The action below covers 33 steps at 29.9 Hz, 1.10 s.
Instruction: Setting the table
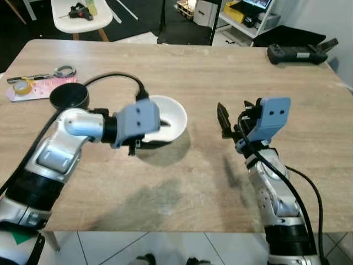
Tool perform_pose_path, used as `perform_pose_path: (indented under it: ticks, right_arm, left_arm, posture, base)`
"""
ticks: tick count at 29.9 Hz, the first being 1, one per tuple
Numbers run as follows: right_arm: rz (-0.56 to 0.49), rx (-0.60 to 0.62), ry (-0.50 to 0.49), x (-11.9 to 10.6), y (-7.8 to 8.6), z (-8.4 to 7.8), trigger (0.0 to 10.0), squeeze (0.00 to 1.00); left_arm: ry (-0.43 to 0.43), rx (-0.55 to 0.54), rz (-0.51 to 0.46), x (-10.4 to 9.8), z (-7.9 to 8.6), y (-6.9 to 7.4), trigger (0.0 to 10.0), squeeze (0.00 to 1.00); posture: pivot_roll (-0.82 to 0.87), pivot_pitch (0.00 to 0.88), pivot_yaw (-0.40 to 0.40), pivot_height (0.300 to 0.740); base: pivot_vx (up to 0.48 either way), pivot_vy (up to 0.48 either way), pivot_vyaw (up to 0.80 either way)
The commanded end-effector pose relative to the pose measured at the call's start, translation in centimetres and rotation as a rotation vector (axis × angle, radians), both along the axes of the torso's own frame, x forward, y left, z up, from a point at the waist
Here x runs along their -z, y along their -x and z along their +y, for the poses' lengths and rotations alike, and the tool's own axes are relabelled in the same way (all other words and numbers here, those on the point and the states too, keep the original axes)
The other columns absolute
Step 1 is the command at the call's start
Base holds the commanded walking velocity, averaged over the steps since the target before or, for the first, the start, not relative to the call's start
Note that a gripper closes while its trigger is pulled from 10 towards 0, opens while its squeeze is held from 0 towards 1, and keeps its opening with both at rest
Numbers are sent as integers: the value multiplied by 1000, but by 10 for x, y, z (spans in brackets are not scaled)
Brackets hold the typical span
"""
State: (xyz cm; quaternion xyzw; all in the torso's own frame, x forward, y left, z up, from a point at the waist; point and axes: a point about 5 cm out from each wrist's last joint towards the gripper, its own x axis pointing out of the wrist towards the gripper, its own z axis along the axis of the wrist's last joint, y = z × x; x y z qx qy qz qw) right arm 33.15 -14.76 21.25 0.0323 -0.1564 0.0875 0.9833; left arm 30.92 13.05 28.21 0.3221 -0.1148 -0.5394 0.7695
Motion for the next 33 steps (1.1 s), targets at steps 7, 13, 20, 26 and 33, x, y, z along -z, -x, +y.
perform_pose_path:
  ticks: [7, 13, 20, 26, 33]
  right_arm:
    - [13, -17, -4, 3, -4, 2, 10000, 0]
    - [9, -6, -10, 3, -5, 1, 10000, 0]
    - [12, -4, -10, 4, -5, -1, 10000, 0]
    - [7, -11, -8, 3, -5, 1, 10000, 0]
    - [8, -10, -7, 4, -4, 1, 10000, 0]
  left_arm:
    - [-47, -72, 190, 21, 29, 4, 10000, 1000]
    - [-178, -121, 256, 40, 50, 5, 10000, 0]
    - [-201, -180, 290, 47, 59, -16, 10000, 0]
    - [-226, -170, 234, 34, 51, -31, 10000, 0]
    - [-250, -114, 291, 35, 44, -37, 10000, 0]
  posture:
    - [109, 169, 17, 740]
    - [107, 160, 23, 740]
    - [106, 158, 20, 740]
    - [90, 157, 19, 740]
    - [84, 154, 26, 740]
  base:
    - [0, 0, 0]
    - [0, 0, 0]
    - [0, 0, 0]
    - [0, 0, 0]
    - [0, 0, 0]
